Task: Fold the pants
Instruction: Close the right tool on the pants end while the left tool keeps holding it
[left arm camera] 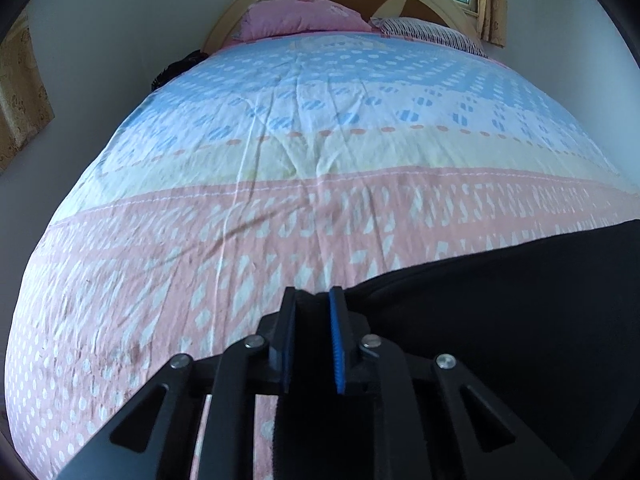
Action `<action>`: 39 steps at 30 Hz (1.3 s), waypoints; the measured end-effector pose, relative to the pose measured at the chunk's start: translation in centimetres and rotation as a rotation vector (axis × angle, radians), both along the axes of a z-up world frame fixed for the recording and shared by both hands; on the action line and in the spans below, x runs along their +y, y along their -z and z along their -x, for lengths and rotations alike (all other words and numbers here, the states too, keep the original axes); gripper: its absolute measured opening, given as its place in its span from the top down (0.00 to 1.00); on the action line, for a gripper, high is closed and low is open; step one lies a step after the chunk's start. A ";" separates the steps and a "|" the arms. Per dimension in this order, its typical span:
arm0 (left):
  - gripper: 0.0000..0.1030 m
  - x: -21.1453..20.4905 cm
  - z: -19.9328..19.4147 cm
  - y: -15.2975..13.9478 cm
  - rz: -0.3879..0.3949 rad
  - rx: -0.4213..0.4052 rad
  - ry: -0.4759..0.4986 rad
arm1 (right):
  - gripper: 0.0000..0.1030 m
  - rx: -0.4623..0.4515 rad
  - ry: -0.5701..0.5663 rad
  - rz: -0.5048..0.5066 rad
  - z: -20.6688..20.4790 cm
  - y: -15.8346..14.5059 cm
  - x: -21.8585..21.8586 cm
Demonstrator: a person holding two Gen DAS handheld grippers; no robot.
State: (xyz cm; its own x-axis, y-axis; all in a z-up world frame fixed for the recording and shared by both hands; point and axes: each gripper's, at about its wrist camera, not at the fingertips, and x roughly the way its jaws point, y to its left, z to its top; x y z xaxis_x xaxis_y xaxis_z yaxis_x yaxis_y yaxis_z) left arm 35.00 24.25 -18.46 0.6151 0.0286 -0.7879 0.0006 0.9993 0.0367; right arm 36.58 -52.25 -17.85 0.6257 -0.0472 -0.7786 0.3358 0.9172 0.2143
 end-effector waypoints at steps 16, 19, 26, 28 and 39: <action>0.84 -0.1 -0.3 0.6 -0.007 0.007 -0.006 | 0.90 0.065 -0.125 -0.022 -6.3 3.3 1.6; 0.85 0.0 -0.2 0.4 0.007 0.002 -0.009 | 0.91 0.001 -0.130 -0.018 -4.8 1.9 2.0; 0.87 0.6 2.6 -2.7 0.072 -0.143 -0.022 | 0.91 -0.152 -0.138 -0.005 1.2 -2.1 2.2; 0.87 0.9 3.4 -3.6 0.096 -0.172 -0.018 | 0.91 -0.180 -0.141 -0.010 2.6 -2.9 2.1; 0.87 1.7 9.4 -6.5 0.226 -0.291 0.004 | 0.92 -0.263 -0.124 -0.027 11.9 -4.0 0.7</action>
